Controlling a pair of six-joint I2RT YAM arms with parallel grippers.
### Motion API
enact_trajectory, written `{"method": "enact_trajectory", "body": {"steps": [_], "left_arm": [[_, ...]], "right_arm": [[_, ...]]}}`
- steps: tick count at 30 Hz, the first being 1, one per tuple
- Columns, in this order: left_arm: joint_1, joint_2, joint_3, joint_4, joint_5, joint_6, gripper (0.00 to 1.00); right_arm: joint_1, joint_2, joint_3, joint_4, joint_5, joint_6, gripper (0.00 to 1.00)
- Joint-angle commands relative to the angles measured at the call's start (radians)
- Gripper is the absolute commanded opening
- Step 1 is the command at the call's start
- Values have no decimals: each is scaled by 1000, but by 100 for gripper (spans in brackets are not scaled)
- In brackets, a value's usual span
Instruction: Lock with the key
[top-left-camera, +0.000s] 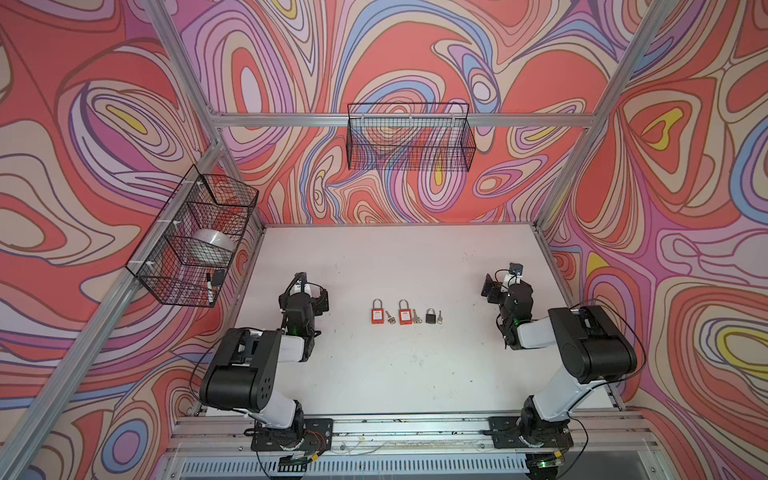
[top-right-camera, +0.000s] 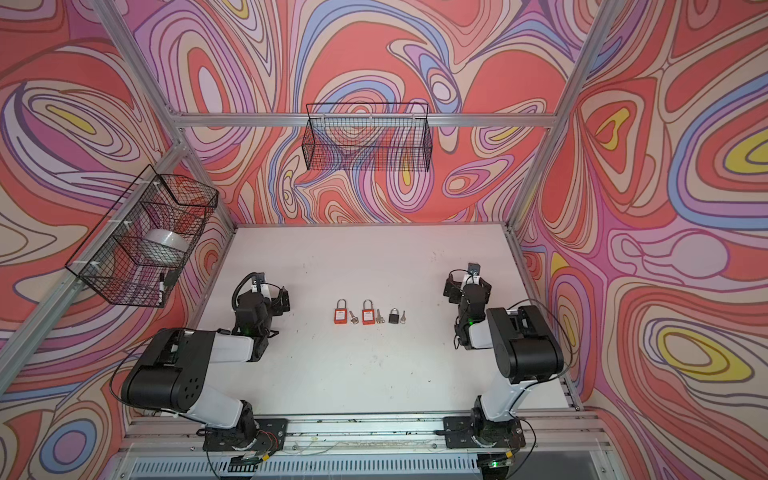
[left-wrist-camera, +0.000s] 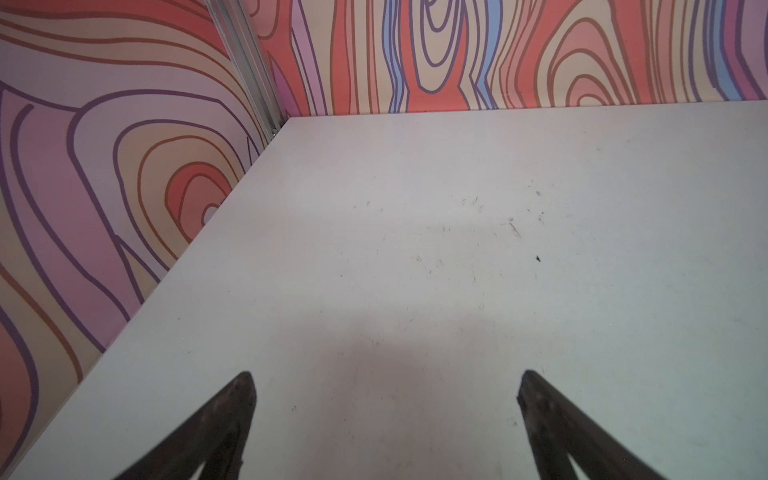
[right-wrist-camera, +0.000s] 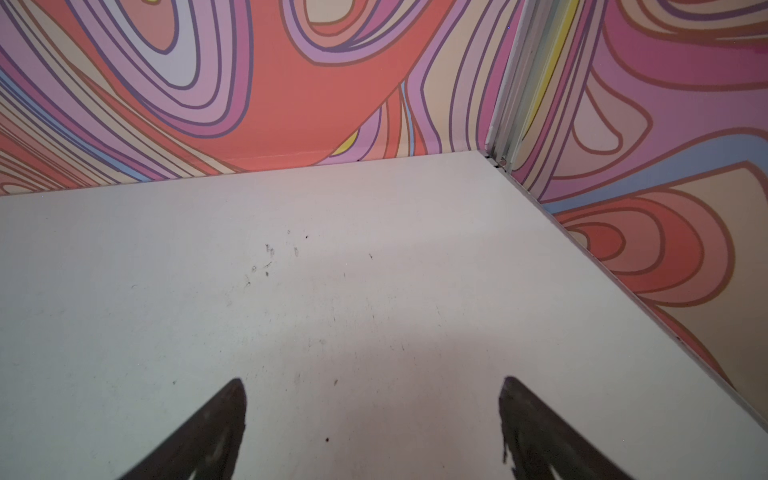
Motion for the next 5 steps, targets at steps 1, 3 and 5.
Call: {"method": "enact_trajectory", "body": {"steps": [1, 3, 5], "left_arm": [[4, 3, 5, 3, 7, -8, 100], [4, 3, 4, 7, 6, -7, 100], [4, -2, -18, 36, -27, -21, 100]], "right_arm": [[-5, 7, 9, -17, -10, -3, 98], [-5, 4, 3, -9, -8, -5, 98], [-5, 4, 2, -3, -5, -8, 98]]}}
